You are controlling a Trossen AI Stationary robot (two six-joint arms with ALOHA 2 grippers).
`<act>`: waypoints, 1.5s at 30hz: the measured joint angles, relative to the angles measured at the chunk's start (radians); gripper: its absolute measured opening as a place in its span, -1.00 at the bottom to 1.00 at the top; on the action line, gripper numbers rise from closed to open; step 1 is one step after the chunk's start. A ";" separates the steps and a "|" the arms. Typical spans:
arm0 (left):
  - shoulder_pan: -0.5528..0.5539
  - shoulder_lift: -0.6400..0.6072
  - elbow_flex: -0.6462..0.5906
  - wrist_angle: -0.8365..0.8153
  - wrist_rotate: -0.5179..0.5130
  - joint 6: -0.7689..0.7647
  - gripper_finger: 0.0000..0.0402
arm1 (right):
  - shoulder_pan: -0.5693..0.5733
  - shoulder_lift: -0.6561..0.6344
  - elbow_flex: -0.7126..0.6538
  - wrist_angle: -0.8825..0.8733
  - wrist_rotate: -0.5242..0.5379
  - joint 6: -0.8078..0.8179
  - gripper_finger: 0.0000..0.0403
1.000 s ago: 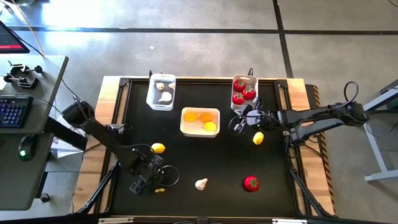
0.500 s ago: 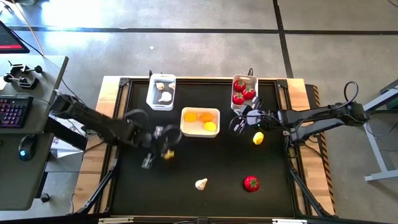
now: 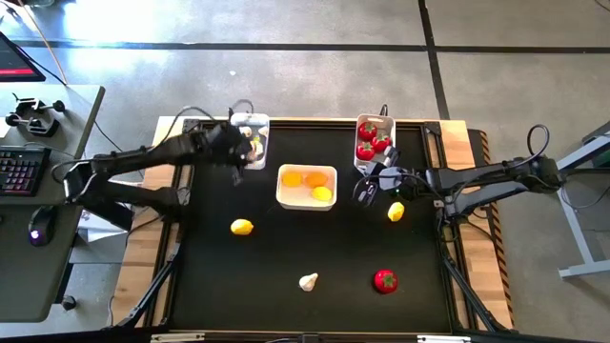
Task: Sort produce into baskets
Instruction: Put the white garlic into the transparent bin, then put the yellow lemon into the white bin
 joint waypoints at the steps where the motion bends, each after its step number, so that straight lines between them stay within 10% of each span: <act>1: 0.046 0.009 0.000 0.013 0.001 0.007 -0.54 | 0.000 0.000 0.000 0.011 0.002 -0.013 -1.00; 10: 0.318 0.153 0.000 0.137 0.042 0.021 -0.54 | 0.000 0.000 0.000 0.100 0.002 -0.122 -1.00; 27: 0.406 0.375 0.052 0.179 0.061 -0.054 -0.52 | 0.000 0.000 0.000 0.143 0.003 -0.184 -1.00; 45: 0.387 0.376 0.053 0.245 0.058 -0.042 0.21 | 0.000 0.000 0.000 0.151 -0.006 -0.228 -1.00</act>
